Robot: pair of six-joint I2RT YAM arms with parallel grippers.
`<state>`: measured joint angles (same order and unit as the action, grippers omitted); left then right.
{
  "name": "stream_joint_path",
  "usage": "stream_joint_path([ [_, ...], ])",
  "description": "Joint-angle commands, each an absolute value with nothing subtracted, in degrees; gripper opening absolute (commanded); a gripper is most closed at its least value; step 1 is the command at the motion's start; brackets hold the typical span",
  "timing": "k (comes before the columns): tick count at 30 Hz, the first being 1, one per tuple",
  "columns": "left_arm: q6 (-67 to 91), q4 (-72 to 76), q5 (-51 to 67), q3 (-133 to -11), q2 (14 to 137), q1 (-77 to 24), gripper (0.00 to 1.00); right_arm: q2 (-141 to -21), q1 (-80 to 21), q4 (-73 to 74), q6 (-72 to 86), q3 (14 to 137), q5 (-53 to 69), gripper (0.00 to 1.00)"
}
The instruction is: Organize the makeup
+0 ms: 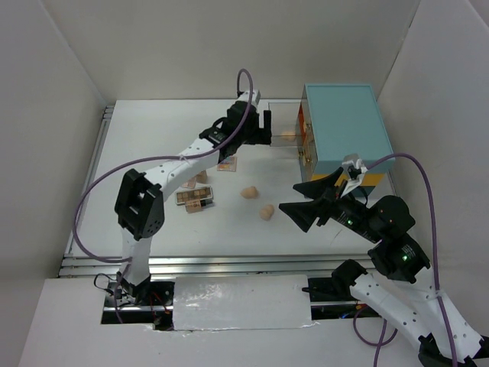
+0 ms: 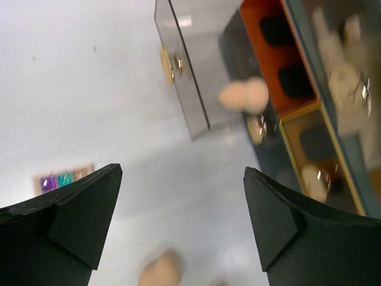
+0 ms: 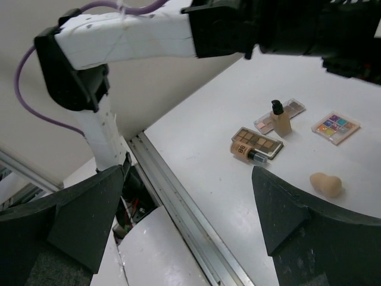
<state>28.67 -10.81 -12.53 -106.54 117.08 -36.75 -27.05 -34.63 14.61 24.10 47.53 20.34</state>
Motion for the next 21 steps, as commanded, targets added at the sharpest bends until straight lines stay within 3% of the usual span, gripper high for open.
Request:
stream_joint_path([
  [1, 23.3, -13.5, -15.3, -98.3, 110.9, -38.6, 0.96, -26.9, -35.1, 11.9, 23.0, 47.3, 20.4, 0.96],
  [8, 23.5, -13.9, -12.7, -84.0, 110.6, -41.0, 0.92, -27.7, -35.2, 11.3, 23.1, 46.9, 20.9, 0.96],
  [21, 30.0, -13.7, -11.7, -79.6, 116.0, -41.7, 0.89, -28.3, -35.1, 10.8, 23.2, 46.6, 21.4, 0.97],
])
